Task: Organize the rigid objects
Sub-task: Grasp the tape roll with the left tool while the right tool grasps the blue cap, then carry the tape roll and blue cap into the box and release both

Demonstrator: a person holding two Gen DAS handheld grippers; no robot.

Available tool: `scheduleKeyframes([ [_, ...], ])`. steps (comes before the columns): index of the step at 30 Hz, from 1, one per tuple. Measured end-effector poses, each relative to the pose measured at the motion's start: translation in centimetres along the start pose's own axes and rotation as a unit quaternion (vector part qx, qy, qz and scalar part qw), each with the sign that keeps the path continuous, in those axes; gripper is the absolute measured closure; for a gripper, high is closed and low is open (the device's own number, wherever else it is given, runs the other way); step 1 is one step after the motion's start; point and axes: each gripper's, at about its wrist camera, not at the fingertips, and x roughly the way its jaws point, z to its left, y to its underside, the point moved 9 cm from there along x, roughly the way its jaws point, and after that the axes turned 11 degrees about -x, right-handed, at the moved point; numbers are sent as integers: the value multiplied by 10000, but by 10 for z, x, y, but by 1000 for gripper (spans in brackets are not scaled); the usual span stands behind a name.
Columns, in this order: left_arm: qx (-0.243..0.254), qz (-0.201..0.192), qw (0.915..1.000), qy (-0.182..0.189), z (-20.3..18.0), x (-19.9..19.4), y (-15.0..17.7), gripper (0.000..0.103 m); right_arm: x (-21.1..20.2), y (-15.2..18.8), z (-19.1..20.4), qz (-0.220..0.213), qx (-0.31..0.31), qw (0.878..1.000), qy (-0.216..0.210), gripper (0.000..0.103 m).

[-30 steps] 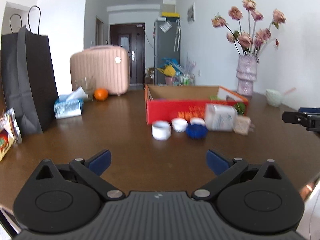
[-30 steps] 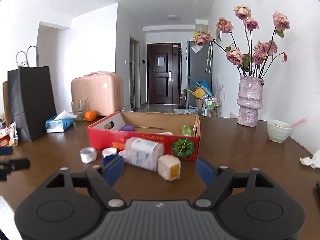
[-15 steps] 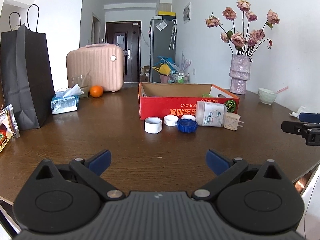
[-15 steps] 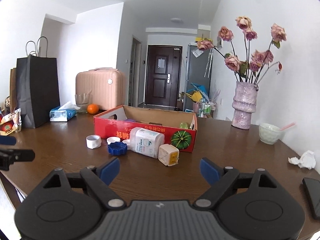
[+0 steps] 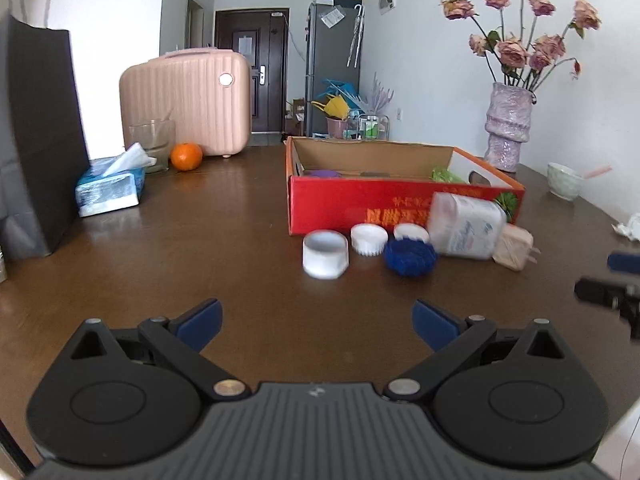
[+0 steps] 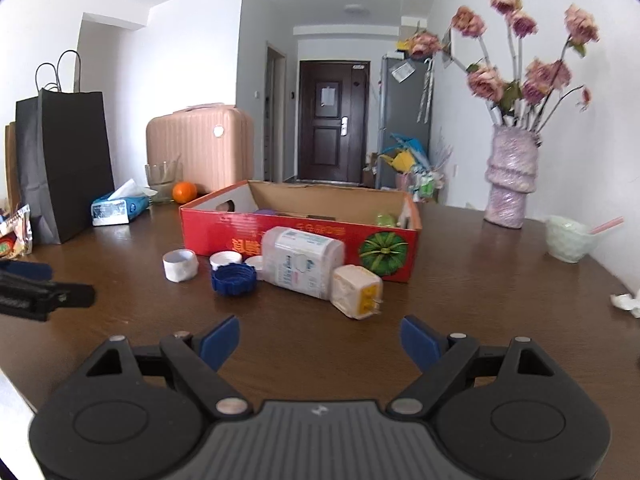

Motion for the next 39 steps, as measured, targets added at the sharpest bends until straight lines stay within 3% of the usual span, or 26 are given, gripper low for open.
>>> scheduleKeyframes([
  [5,94,294,9989,366,-6,53,-20,6,47,-10,20,219,-37,9987,-465,18],
  [7,224,475,9984,223,-8,75,-21,22,68,-14,29,392,-186,9972,-607,21],
  [12,418,542,9971,320,-12,111,-26,26,118,-28,56,709,-514,9913,-986,26],
  [14,359,638,9966,377,-10,122,-25,35,136,-32,65,784,-549,9900,-1039,29],
  [16,309,716,9959,464,-9,128,-24,58,150,-35,71,849,-507,9893,-1074,32],
  [17,289,734,9957,481,-7,129,-24,59,156,-36,73,881,-456,9892,-1082,33],
  [22,152,548,9964,622,0,115,-27,59,168,-36,79,1035,-231,9877,-1148,51],
  [30,-98,299,9978,580,12,58,-25,59,139,-28,76,1008,-11,9889,-1091,51],
  [39,-61,-13,9980,626,9,-22,-19,59,46,1,56,857,304,9927,-786,51],
])
